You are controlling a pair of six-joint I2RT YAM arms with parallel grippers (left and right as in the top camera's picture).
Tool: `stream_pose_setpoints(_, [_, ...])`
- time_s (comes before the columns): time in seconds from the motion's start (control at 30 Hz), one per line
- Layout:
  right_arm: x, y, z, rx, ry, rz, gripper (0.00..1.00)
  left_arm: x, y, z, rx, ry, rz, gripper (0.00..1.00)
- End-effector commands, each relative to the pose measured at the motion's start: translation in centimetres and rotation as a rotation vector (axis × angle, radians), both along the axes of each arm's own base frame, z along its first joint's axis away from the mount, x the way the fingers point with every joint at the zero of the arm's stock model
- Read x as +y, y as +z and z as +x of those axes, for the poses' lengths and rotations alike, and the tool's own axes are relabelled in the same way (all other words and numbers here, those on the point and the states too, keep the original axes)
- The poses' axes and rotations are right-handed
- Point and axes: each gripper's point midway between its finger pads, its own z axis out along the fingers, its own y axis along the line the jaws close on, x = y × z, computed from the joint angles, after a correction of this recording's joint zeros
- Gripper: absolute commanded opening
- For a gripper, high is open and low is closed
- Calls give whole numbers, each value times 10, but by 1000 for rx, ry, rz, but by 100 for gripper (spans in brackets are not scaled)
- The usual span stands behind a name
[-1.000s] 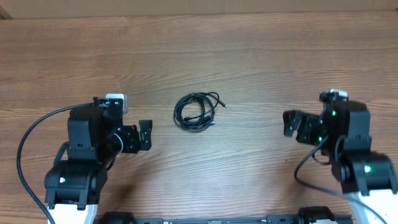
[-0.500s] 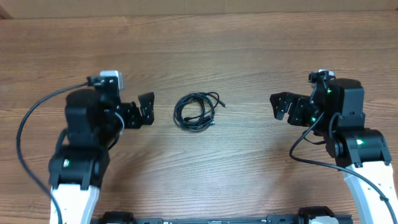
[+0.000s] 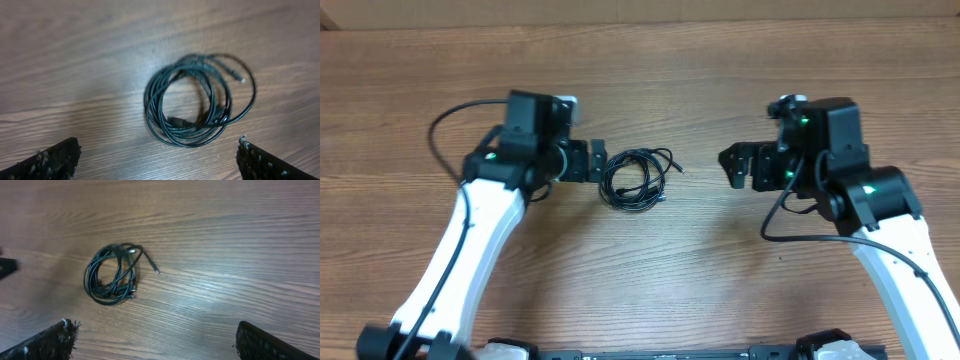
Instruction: Untangle cables
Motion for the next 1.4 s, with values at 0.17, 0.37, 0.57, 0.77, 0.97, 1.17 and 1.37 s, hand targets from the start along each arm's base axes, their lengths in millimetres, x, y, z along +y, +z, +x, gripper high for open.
stream_pose_setpoints(0.17, [22,14,11,-30,14,95,100,-23,-56,13,76,-140,88,92])
stream_pose_setpoints(0.37, [25,17,13,-40,22,107,100,-31,-90,26,93,-174,114,81])
stream_pose_setpoints(0.57, [24,15,11,-30,19,107,100,-33,-117,31,125,-176,120,74])
stream_pose_setpoints(0.77, [24,15,12,-30,16,109,100,-32,-138,25,184,-179,133,62])
stream_pose_setpoints(0.97, [24,14,12,-27,16,107,100,-33,-137,26,181,-180,128,8])
stream_pose_setpoints(1.17, [26,-8,18,37,10,94,100,-51,-107,27,174,-220,28,4])
stream_pose_setpoints(1.37, [40,-38,24,148,30,140,100,-83,-47,26,149,-292,-154,4])
